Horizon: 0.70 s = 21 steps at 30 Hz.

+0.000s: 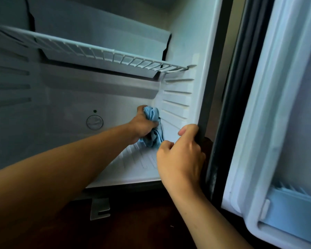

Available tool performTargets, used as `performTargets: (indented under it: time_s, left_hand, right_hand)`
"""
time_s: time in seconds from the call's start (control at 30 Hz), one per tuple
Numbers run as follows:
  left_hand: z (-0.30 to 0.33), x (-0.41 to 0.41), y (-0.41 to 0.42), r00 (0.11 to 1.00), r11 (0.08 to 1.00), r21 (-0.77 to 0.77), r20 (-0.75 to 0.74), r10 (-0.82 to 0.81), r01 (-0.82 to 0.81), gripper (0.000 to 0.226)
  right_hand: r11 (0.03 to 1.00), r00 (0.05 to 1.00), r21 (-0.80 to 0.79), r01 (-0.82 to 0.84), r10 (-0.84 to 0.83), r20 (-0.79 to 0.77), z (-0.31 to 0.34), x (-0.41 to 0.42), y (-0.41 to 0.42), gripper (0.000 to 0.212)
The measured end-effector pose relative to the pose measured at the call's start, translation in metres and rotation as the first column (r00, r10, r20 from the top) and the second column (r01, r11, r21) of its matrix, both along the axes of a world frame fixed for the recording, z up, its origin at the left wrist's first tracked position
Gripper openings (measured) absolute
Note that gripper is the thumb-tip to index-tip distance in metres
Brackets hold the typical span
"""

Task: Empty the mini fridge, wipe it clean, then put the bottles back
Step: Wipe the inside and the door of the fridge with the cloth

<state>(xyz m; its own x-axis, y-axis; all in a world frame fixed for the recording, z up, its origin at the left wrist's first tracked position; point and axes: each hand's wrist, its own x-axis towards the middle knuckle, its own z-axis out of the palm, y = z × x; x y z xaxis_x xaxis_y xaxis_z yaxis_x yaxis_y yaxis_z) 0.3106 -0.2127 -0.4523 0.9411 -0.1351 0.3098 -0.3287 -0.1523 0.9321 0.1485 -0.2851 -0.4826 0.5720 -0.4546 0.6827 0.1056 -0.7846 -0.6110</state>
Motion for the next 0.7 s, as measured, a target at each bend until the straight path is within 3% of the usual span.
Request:
performTargets:
  time_s: [0.33,0.5,0.7]
  left_hand:
    - [-0.013,-0.023,0.001,0.997,0.996,-0.041,-0.014,0.081,-0.081,0.056]
    - [-0.010,-0.057,-0.001,1.000,0.999,0.031,0.017,-0.018,0.017,0.046]
    - [-0.004,-0.063,0.004,0.994,0.987,0.161,0.109,-0.022,0.004,0.045]
  right_hand:
    - [1.000,1.000,0.003,0.011,-0.011,0.024,0.000,0.003,-0.002,0.022]
    - [0.999,0.999,0.038,-0.034,0.032,0.029,0.003,-0.004,-0.001,0.023]
    - [0.998,0.999,0.053,-0.046,0.046,0.002,0.007,-0.010,0.003,0.020]
